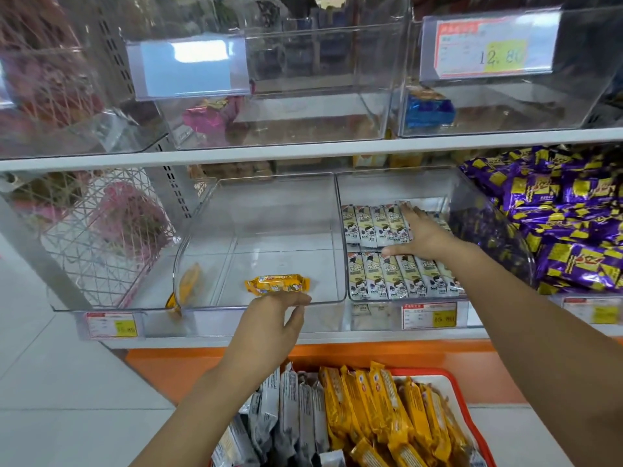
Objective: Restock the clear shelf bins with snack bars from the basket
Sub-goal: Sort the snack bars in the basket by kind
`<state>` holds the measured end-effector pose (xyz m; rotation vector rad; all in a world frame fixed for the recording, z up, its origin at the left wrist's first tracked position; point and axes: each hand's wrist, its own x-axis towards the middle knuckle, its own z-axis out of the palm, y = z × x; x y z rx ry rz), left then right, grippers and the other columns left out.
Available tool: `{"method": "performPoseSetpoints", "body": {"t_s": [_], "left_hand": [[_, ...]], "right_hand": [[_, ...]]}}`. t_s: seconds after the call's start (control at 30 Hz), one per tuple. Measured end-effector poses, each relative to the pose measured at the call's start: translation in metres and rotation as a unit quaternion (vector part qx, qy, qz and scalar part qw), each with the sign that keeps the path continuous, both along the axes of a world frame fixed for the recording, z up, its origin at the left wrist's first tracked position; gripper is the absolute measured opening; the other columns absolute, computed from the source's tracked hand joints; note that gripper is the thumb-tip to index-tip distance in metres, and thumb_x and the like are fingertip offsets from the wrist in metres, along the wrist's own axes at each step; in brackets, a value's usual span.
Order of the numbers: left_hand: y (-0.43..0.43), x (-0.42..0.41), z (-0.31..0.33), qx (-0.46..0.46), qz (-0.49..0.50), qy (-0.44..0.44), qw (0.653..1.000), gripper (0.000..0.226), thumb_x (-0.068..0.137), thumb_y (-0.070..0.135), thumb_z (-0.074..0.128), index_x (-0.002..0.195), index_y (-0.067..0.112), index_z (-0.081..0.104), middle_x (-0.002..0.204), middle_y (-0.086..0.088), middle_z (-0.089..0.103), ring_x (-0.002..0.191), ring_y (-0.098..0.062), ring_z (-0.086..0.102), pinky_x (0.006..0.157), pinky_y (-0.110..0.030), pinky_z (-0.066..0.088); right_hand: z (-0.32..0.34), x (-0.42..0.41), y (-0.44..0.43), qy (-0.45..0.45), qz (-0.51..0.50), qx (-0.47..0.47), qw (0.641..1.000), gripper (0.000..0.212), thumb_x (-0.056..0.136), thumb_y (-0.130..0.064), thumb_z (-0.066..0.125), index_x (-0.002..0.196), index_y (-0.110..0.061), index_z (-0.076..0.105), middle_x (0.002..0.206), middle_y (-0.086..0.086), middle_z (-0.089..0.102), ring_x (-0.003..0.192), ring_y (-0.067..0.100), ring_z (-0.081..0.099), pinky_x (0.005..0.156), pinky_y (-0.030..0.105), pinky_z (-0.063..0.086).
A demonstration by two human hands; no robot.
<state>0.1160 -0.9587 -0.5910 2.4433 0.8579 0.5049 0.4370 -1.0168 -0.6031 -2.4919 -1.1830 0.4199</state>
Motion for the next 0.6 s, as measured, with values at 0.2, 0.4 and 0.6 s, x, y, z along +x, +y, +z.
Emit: {"method": "performPoseSetpoints", "body": {"t_s": [0.2, 0.4, 0.6], "left_hand": [[0.004, 0.000, -0.004, 0.011, -0.001, -0.018, 1.000, 0.025, 0.096, 0.020, 0.051, 0.115, 0.022, 0.068, 0.117, 0.010, 0.066, 0.109, -0.002, 0.057, 0.079, 0.002, 0.028], [0.003, -0.006, -0.001, 0.003, -0.023, -0.036, 0.999, 0.024, 0.095, 0.020, 0.054, 0.115, 0.021, 0.068, 0.114, 0.013, 0.064, 0.102, 0.005, 0.052, 0.077, 0.010, 0.025], [-0.001, -0.039, 0.007, -0.019, 0.011, -0.102, 0.995, 0.016, 0.094, 0.025, 0.056, 0.089, 0.018, 0.070, 0.092, 0.010, 0.069, 0.088, -0.001, 0.060, 0.075, -0.003, 0.040]], "right_hand": [[0.003, 0.001, 0.008, -0.052, -0.007, 0.004, 0.999, 0.119, 0.065, -0.058, 0.077, 0.153, -0.019, 0.007, 0.158, 0.013, 0.016, 0.143, 0.033, 0.021, 0.115, 0.044, 0.025], [0.017, 0.000, 0.006, -0.029, 0.004, -0.045, 0.999, 0.130, 0.059, -0.058, 0.080, 0.153, -0.027, -0.005, 0.159, 0.012, -0.015, 0.147, 0.033, -0.003, 0.118, 0.052, 0.014], [0.063, -0.066, -0.023, -0.130, 0.001, 0.052, 0.990, 0.042, 0.082, -0.035, 0.073, 0.112, -0.008, 0.060, 0.112, 0.014, 0.060, 0.105, 0.029, 0.057, 0.084, 0.034, 0.047]]}}
